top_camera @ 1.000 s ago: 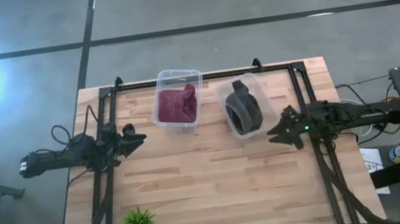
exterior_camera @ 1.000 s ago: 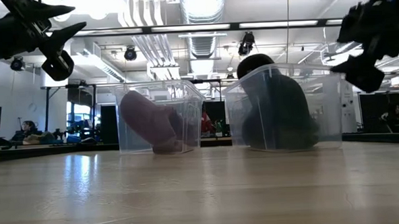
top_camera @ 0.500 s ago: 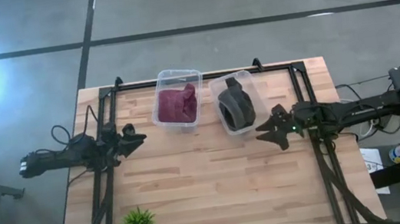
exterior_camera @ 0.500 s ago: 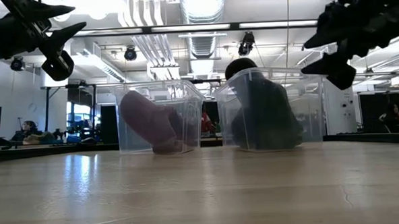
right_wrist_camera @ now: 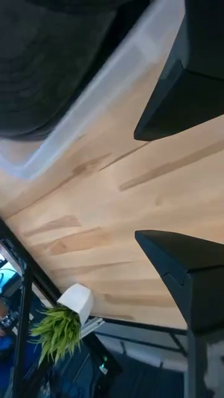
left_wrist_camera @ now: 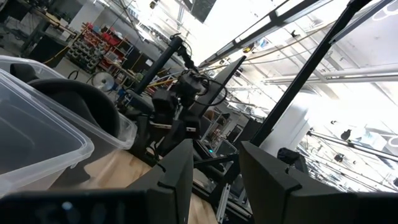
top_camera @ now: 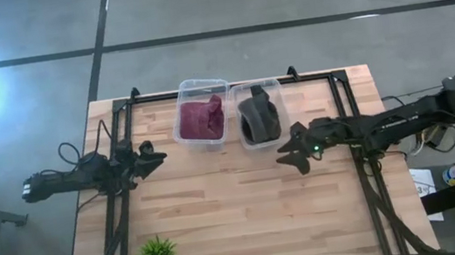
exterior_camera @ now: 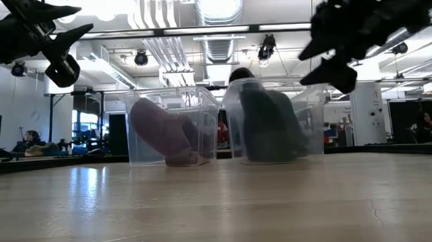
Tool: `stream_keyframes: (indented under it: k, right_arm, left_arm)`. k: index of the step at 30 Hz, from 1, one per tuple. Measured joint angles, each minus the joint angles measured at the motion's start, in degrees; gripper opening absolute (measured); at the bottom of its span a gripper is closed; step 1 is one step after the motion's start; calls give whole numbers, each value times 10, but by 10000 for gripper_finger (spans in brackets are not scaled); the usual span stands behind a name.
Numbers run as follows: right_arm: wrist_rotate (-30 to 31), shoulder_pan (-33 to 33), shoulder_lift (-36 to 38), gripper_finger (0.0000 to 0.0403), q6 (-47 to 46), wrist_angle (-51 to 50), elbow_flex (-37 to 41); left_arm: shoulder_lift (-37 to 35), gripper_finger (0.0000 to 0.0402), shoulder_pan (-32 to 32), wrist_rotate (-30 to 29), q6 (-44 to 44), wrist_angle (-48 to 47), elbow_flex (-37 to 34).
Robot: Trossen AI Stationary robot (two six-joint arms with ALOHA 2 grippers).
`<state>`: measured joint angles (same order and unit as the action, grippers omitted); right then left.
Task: Pick & Place hat
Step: Adjust the right transparent bin
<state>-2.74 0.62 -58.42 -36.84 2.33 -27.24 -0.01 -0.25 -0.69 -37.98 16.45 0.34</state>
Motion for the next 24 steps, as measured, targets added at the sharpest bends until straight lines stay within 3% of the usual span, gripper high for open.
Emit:
stream_keyframes:
  k: [5, 11, 24]
  right_arm:
    - [8, 0, -75, 247, 34, -26, -72]
    - [67, 0, -143, 247, 51, -74, -134]
    - [106, 2, -156, 247, 70, -61, -147]
  left_arm:
    - [0, 124, 0, 0, 0, 0, 0]
    - [0, 124, 0, 0, 0, 0, 0]
    - [0, 124, 0, 0, 0, 0, 0]
